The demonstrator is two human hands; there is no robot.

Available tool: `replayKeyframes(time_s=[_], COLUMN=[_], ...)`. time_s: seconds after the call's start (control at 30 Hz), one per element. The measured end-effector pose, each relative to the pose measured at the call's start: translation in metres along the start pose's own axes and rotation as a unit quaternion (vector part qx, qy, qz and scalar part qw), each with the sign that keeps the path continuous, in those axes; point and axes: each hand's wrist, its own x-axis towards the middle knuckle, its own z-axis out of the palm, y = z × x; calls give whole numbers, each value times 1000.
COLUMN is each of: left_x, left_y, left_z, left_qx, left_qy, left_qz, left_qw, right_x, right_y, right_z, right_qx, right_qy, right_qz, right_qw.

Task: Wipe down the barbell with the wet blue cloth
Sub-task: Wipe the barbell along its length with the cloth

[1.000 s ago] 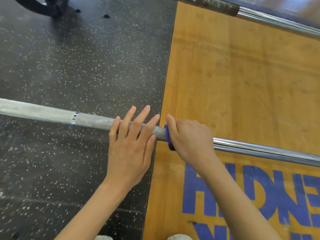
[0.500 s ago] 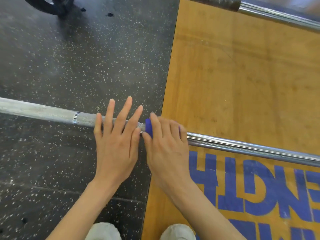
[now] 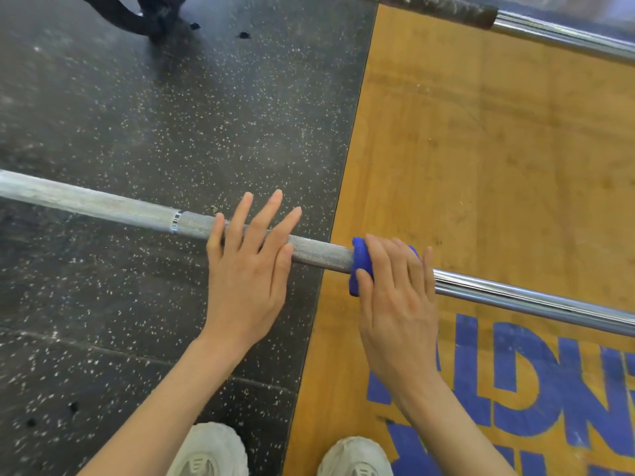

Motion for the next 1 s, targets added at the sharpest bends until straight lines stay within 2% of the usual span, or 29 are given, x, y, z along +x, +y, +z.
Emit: replayKeyframes(time_s=[0.17,0.4,0.43,0.5,0.57,0.63,0.7,0.77,0.83,0.93,1.0], left_x=[2,29,29,27,27,26,23,19,14,7,2], left_y=[-3,-24,-25,-26,-26,-25,-24,-24,-23,-23,-22], left_z=[-6,-15,-15,-15,-16,-17,-18,-18,-18,-18,-19], left_qx=[19,52,49,42,40,37,37,36,29,27,22], left_qy=[-14,-67,-74,-82,-84,-85,-82,-79,-72,-58,-57], left_qz=[17,65,71,84,84,80,80,82,81,79,79], left_qw=[1000,994,994,992,992,992,993,993,994,995,995], right_x=[29,10,19,46,68,61,33,9,18,51,44], right_y=[-33,-23,-25,-32,-35,-39,-40,-35,-36,-50,-54], right_z=[13,3,0,-7,-6,-5,-9,-6,-6,-6,-5], right_qx=[9,-3,-7,-38,-64,-83,-33,-37,-46,-61,-74], right_qy=[-43,-63,-80,-173,-234,-219,-131,-94,-111,-219,-214], right_qz=[-27,-53,-45,-19,-29,-35,-18,-17,-27,-42,-37], right_qw=[999,997,996,984,970,972,991,995,992,973,973])
